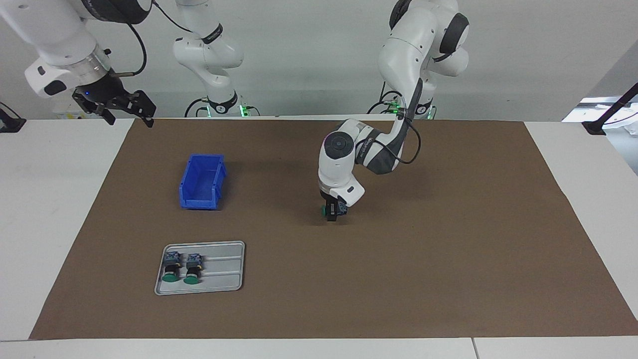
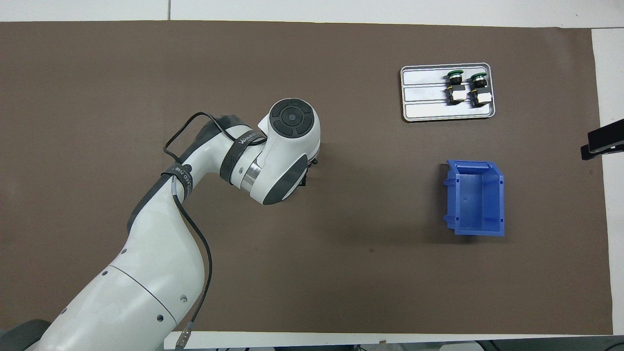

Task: Place and press button with both arms
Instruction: 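Reach the left gripper to the green button and grasp it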

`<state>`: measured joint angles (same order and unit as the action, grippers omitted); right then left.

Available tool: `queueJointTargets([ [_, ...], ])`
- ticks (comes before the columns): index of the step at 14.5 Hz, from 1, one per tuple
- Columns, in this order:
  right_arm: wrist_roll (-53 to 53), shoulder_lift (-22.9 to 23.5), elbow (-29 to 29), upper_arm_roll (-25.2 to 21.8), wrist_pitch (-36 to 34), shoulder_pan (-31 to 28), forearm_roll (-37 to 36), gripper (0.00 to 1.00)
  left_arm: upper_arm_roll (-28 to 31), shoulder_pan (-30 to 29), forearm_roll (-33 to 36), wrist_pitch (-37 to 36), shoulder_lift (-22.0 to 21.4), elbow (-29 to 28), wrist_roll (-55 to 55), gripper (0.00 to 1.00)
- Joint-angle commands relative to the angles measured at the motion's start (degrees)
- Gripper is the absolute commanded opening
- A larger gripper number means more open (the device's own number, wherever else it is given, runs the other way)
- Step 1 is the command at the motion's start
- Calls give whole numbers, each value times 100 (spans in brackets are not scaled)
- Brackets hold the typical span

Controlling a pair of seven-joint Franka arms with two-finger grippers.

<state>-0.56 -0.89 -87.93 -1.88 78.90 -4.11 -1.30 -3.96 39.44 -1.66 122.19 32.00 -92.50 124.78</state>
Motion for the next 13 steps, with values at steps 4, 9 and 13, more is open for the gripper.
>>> queueJointTargets([
  [4,-94,-122,-154,21,65,-37,-2,98,89,90,34,68,79,118,82,26],
  [9,-94,-122,-154,21,65,-37,-2,98,124,29,113,50,-61,127,47,14],
  [13,-103,-122,-154,21,65,-37,-2,98,133,-7,113,-11,-264,109,-137,11],
])
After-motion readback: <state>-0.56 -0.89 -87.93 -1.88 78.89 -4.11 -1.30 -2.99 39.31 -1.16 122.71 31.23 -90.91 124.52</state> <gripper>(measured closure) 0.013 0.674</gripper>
